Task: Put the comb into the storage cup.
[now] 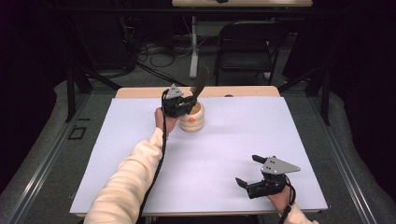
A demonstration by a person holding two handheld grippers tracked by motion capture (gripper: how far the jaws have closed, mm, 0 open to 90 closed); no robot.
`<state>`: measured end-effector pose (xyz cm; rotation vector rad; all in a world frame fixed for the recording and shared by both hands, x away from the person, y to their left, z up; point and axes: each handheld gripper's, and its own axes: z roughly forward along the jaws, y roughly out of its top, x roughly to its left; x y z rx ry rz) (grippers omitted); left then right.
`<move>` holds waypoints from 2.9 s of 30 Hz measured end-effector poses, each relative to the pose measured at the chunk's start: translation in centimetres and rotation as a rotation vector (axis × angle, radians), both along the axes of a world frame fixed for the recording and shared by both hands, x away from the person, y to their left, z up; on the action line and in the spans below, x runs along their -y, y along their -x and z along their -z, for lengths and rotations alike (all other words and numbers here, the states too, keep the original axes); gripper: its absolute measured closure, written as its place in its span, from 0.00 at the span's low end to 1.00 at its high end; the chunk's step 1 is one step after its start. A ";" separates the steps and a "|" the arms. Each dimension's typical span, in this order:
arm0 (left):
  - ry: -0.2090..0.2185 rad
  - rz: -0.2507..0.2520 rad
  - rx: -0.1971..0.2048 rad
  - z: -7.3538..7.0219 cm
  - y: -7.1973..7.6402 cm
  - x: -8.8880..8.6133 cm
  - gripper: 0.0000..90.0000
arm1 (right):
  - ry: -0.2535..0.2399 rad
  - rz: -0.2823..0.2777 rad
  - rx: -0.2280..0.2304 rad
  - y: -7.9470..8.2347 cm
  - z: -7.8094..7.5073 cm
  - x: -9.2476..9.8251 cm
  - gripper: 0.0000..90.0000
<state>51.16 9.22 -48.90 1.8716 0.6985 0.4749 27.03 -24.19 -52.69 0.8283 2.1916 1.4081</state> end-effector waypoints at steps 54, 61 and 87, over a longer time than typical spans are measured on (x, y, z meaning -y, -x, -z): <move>-0.078 0.012 -0.048 -0.8 1.2 -0.9 0.21 | 0.002 -0.002 0.000 0.0 0.0 0.0 0.00; -0.126 0.010 -0.070 -1.8 1.9 -1.2 0.07 | 0.000 -0.003 -0.001 0.0 0.0 0.0 0.00; -0.190 -0.024 -0.116 -2.7 5.1 -4.7 0.00 | -0.001 -0.003 -0.004 -0.1 0.1 0.0 0.00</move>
